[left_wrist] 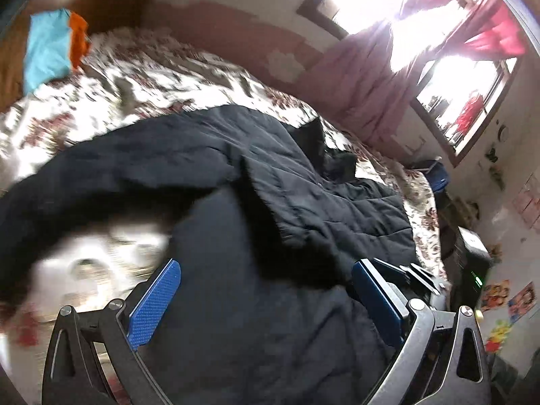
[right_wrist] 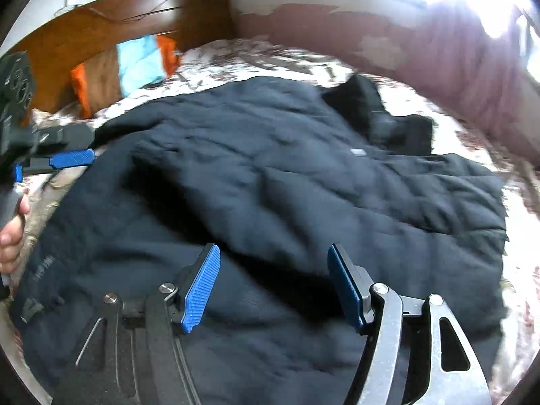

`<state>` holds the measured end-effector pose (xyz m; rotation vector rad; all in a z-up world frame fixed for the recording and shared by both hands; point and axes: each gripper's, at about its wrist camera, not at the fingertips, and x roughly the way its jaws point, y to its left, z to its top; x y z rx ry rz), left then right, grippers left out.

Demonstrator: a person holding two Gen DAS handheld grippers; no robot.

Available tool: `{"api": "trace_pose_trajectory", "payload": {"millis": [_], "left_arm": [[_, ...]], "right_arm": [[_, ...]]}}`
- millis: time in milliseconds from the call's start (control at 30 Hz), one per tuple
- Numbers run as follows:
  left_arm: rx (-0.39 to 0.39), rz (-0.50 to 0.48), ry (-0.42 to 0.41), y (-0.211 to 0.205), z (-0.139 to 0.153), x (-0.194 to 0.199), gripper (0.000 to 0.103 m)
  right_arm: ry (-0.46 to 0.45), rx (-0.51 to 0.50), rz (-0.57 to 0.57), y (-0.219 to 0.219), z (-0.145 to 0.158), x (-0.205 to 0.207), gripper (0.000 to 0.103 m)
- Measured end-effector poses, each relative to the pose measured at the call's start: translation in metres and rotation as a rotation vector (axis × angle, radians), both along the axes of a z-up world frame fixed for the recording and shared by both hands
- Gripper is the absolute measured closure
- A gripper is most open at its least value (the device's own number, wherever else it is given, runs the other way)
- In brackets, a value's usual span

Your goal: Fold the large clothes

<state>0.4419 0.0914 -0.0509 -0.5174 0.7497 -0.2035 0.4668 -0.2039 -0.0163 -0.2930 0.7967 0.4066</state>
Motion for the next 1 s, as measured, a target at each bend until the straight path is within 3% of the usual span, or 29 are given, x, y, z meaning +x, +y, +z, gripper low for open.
{"api": "trace_pose_trajectory", "payload": {"millis": [67,133,200,233,267,300,367,467,533,600,633,733,833,900,1000], "left_arm": [[-0.010,0.016,0.021,-0.010,-0.004,0.015,0.001],[-0.011,0.033,0.036,-0.018,-0.006,0.027,0.016],[0.003,0.037,0.058,-0.025,-0.009,0.040,0.061],[0.017,0.033,0.069,-0.028,-0.010,0.045,0.073],[0.039,0.029,0.080,-0.033,-0.010,0.051,0.092],[0.049,0.029,0.073,-0.035,-0.008,0.054,0.095],[0.073,0.029,0.027,-0.038,0.001,0.053,0.097],[0.211,0.054,-0.027,-0.045,0.016,0.050,0.097],[0.291,0.063,0.022,-0.048,0.010,0.055,0.097],[0.314,0.063,0.097,-0.044,-0.004,0.063,0.097],[0.305,0.063,0.133,-0.041,-0.011,0.067,0.097],[0.139,0.058,0.142,-0.019,-0.023,0.066,0.094],[0.077,0.036,0.136,-0.011,-0.022,0.062,0.090],[0.062,0.043,0.133,-0.004,-0.020,0.054,0.079],[-0.035,0.072,0.124,0.011,-0.018,0.033,0.071]], "right_arm": [[-0.014,-0.001,-0.056,-0.020,-0.003,0.005,0.042],[-0.016,0.028,-0.130,-0.042,0.001,0.011,0.042],[-0.018,0.094,-0.180,-0.061,0.003,0.023,0.042],[-0.012,0.139,-0.186,-0.068,0.002,0.032,0.042],[-0.005,0.177,-0.193,-0.072,0.001,0.039,0.043],[-0.004,0.200,-0.201,-0.073,-0.001,0.046,0.047],[0.006,0.228,-0.197,-0.067,-0.012,0.060,0.059],[0.070,0.229,-0.191,-0.050,-0.039,0.080,0.070],[0.110,0.196,-0.198,-0.036,-0.060,0.089,0.070],[0.146,0.172,-0.217,-0.029,-0.082,0.097,0.070],[0.150,0.190,-0.230,-0.028,-0.090,0.099,0.070],[0.156,0.234,-0.241,-0.030,-0.100,0.101,0.070],[0.152,0.260,-0.242,-0.031,-0.102,0.100,0.068],[0.140,0.275,-0.245,-0.032,-0.100,0.096,0.064],[0.083,0.320,-0.292,-0.045,-0.088,0.074,0.054]]}}
